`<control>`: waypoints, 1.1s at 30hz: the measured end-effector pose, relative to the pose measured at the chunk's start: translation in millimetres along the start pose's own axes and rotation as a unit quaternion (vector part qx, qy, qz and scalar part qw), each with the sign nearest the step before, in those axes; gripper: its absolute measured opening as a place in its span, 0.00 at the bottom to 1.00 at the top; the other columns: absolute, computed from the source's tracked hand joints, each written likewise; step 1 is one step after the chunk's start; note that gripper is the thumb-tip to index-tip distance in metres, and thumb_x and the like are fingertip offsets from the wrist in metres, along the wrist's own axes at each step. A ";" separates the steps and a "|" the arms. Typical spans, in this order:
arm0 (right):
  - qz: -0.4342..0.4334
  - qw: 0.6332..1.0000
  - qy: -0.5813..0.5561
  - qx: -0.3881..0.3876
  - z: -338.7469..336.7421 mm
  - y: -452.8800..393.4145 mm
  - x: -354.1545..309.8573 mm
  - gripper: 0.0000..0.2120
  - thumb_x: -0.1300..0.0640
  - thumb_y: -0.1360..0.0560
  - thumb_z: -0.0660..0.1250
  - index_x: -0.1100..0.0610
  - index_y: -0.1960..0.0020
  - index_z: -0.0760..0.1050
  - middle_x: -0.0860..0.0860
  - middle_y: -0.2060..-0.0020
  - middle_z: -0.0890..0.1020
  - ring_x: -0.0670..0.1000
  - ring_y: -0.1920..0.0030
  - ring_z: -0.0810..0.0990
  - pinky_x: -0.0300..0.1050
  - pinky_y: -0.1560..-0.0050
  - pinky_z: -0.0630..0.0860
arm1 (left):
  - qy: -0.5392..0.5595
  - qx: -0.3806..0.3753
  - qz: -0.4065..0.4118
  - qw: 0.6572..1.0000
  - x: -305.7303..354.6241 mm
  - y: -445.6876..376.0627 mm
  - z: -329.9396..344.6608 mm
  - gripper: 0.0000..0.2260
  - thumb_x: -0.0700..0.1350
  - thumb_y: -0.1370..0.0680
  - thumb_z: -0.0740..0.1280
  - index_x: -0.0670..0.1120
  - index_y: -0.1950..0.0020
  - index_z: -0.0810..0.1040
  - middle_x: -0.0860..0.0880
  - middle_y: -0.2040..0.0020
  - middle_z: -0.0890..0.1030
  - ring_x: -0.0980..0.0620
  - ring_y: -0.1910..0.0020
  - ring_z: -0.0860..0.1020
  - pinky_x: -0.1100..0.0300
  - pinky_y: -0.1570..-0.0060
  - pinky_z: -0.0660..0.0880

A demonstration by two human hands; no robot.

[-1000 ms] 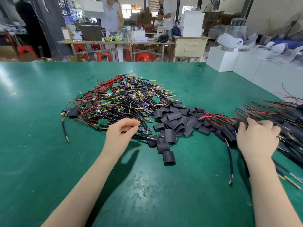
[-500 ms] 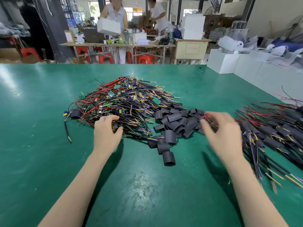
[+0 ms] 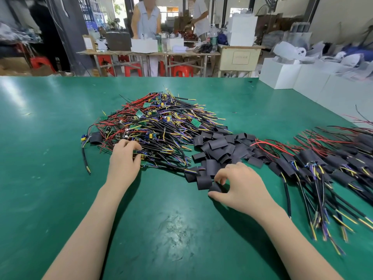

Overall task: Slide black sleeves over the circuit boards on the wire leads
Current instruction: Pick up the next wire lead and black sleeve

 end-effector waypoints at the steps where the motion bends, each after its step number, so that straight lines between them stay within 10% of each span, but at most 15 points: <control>1: 0.010 1.000 0.001 0.006 -1.9 0.1 2.8 0.19 0.36 0.34 0.69 0.46 0.50 0.77 0.44 0.56 0.78 0.50 0.50 0.74 0.43 0.52 0.69 | -0.005 0.001 0.003 1.000 1.1 0.0 0.4 0.11 0.34 0.25 0.67 0.39 0.43 0.77 0.42 0.47 0.75 0.42 0.44 0.72 0.51 0.46 0.68; 9: 0.050 0.999 -0.006 -0.012 -5.0 -1.3 12.7 0.17 0.38 0.35 0.71 0.49 0.54 0.82 0.47 0.59 0.80 0.51 0.52 0.76 0.44 0.54 0.73 | -0.145 0.017 -0.005 0.989 2.3 0.0 -1.0 0.15 0.34 0.26 0.67 0.39 0.40 0.75 0.39 0.44 0.77 0.38 0.42 0.70 0.46 0.46 0.67; 33: 0.065 0.990 -0.102 0.069 -14.4 -2.0 23.3 0.09 0.48 0.33 0.75 0.52 0.58 0.83 0.46 0.64 0.76 0.50 0.62 0.75 0.44 0.59 0.72 | -0.086 0.010 -0.003 0.996 -15.1 -2.3 -15.4 0.08 0.41 0.29 0.73 0.44 0.54 0.75 0.45 0.53 0.77 0.41 0.46 0.71 0.49 0.51 0.69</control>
Point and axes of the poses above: each hand's wrist, its own y-axis away from the middle knuckle, its own z-axis out of the palm, x = y × z, the point moved 5 cm from there along -y, towards the middle knuckle
